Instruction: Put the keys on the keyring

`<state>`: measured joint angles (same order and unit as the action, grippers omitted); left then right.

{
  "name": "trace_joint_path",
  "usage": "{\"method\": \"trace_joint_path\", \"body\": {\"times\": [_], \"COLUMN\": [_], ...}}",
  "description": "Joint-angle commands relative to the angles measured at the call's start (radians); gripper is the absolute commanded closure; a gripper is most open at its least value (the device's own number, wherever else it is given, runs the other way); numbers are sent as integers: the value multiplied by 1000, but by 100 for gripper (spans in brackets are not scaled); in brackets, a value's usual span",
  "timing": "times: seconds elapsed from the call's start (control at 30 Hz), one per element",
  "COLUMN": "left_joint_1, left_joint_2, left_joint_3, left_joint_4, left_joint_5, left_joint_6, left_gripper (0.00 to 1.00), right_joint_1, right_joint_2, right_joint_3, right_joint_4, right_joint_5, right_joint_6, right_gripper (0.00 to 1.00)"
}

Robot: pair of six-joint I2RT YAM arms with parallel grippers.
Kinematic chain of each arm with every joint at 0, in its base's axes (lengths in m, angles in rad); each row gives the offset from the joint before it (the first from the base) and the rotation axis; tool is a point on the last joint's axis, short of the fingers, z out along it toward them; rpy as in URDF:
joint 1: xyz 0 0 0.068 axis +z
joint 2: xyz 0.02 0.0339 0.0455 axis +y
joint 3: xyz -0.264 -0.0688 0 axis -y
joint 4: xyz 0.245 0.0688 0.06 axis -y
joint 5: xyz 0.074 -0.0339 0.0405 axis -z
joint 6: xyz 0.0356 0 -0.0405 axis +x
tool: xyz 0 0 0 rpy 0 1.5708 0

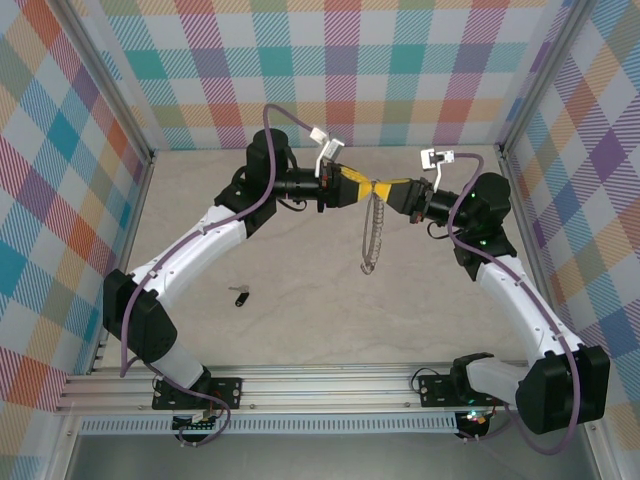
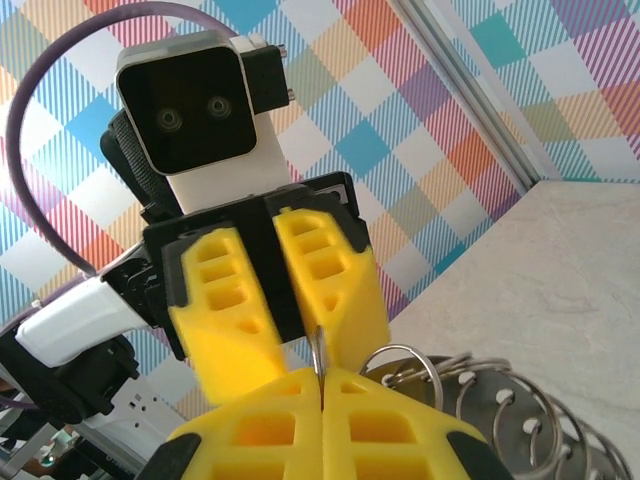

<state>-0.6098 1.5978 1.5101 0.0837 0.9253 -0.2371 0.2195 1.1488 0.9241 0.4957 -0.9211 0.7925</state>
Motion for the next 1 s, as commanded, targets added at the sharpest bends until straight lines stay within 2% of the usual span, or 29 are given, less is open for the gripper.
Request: {"method": "trace_joint_path", "body": {"times": [0.0, 0.1, 0.2, 0.57, 0.7, 0.97], "left_joint_1": [11, 26, 39, 39, 30, 7], "left_joint_2": [-15, -26, -33, -4, 17, 45], "left_joint_3": [-1, -57, -111, -166, -168, -155], "left_joint_4": [98, 227, 353, 560, 609, 607], "left_joint_5": [-16, -61, -100, -90, -87, -82], "left_joint_6": [-70, -185, -291, -485, -529, -529], "left_gripper": [66, 58, 55, 54, 55, 57], "right_joint_1": [3, 3, 3, 3, 3, 3], "right_joint_2": [-17, -17, -14, 27, 40, 41], "right_joint_3": [7, -2, -11, -17, -16, -19], "right_joint_4": [49, 78, 111, 252, 279, 284], "right_joint_5": [39, 52, 64, 79, 77, 80], "right_joint_6": [-23, -8, 14, 102, 122, 124], "right_gripper": [100, 100, 100, 100, 100, 100]}}
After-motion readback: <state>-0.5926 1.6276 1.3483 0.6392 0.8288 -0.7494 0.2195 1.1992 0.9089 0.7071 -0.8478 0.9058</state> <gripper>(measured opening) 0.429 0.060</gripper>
